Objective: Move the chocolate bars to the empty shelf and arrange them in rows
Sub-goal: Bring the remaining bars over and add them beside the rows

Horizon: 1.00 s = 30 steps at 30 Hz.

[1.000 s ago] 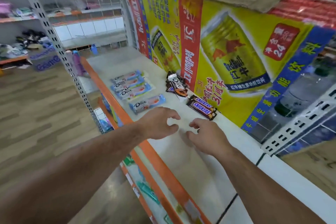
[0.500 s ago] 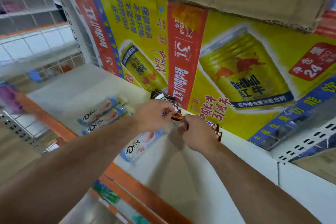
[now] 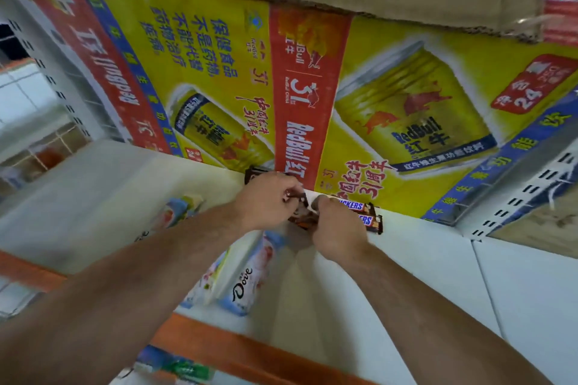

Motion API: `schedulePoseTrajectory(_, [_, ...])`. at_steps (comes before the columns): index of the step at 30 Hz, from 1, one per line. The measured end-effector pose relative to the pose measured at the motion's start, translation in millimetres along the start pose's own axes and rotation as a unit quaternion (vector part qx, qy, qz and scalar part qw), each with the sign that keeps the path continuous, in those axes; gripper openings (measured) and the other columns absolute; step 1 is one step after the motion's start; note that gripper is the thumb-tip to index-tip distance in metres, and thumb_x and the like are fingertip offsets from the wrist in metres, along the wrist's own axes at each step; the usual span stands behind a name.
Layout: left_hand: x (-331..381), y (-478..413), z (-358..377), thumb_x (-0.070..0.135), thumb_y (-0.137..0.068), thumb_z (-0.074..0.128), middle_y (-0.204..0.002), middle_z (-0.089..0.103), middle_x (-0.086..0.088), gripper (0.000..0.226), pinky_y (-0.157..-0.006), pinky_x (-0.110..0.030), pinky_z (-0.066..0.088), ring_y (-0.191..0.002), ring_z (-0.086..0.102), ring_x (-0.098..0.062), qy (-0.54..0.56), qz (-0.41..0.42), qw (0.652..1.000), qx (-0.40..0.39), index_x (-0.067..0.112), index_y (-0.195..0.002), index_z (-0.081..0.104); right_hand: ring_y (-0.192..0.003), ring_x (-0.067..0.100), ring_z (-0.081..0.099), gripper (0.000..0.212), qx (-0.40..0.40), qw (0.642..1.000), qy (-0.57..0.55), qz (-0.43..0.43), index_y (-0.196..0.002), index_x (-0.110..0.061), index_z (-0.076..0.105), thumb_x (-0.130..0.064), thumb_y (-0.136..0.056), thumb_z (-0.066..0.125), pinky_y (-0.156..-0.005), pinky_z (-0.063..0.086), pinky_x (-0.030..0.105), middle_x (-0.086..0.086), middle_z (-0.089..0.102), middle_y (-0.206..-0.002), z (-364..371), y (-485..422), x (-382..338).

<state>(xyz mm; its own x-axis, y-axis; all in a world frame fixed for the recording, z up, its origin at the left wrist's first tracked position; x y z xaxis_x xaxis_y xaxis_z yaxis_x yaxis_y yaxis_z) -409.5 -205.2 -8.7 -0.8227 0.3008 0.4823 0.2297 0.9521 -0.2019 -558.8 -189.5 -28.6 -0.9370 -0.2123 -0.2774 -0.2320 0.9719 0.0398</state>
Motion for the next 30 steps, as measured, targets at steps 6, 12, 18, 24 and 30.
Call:
schedulePoseTrajectory(6, [42, -25, 38, 0.028, -0.085, 0.061, -0.110, 0.067, 0.002, 0.025, -0.090, -0.031, 0.041, -0.106, 0.052, -0.020, -0.020, 0.059, 0.997, -0.044, 0.026, -0.110, 0.068, -0.100, 0.025, 0.060, 0.026, -0.039, 0.999, 0.014, 0.019, -0.109, -0.023, 0.061, -0.035, -0.086, 0.057, -0.072, 0.044, 0.028, 0.001, 0.065, -0.110, -9, 31, 52])
schedulePoseTrajectory(12, [70, -40, 84, 0.039, -0.088, 0.061, -0.116, 0.061, -0.002, 0.038, -0.088, -0.036, 0.047, -0.107, 0.053, -0.021, -0.092, 0.018, 0.990, -0.109, 0.024, -0.123, 0.060, -0.087, 0.020, 0.057, 0.012, -0.061, 0.996, -0.033, 0.061, -0.080, -0.027, 0.053, -0.037, -0.086, 0.055, -0.063, 0.039, 0.028, -0.007, 0.060, -0.088, -25, 73, 121])
schedulePoseTrajectory(18, [92, -46, 92, 0.026, -0.081, 0.069, -0.106, 0.062, 0.001, 0.019, -0.071, -0.028, 0.042, -0.089, 0.051, -0.016, -0.133, -0.029, 0.981, -0.138, 0.027, -0.099, 0.062, -0.083, 0.017, 0.053, 0.009, -0.077, 0.992, -0.073, 0.069, -0.078, -0.031, 0.051, -0.031, -0.085, 0.058, -0.063, 0.037, 0.027, -0.009, 0.055, -0.087, -40, 100, 172])
schedulePoseTrajectory(24, [122, -29, 95, 0.022, -0.077, 0.074, -0.098, 0.062, 0.003, 0.020, -0.053, -0.024, 0.044, -0.075, 0.059, -0.012, 0.019, -0.132, 0.982, -0.131, 0.029, -0.089, 0.059, -0.077, 0.012, 0.059, 0.006, -0.072, 0.982, -0.161, 0.062, -0.079, -0.032, 0.059, -0.032, -0.083, 0.064, -0.057, 0.039, 0.020, -0.010, 0.061, -0.087, -54, 119, 209])
schedulePoseTrajectory(30, [164, -10, 105, 0.017, -0.076, 0.078, -0.091, 0.072, 0.001, 0.017, -0.068, -0.032, 0.054, -0.084, 0.069, -0.017, 0.216, -0.209, 0.946, -0.124, 0.024, -0.088, 0.067, -0.076, 0.007, 0.058, 0.004, -0.060, 0.951, -0.294, 0.078, -0.081, -0.025, 0.070, -0.027, -0.082, 0.068, -0.057, 0.040, 0.021, -0.008, 0.067, -0.088, -68, 148, 238])
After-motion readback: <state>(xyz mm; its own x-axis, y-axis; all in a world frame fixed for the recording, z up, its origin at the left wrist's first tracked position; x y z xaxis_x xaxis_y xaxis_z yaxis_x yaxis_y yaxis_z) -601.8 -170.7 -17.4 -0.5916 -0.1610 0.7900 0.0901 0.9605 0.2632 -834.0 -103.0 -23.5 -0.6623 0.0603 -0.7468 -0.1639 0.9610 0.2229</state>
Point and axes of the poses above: each hand's wrist, its own y-axis away from the middle knuckle, its own z-axis out of the palm, x = y × z, the point moved 4 cm from there along -y, towards the middle knuckle
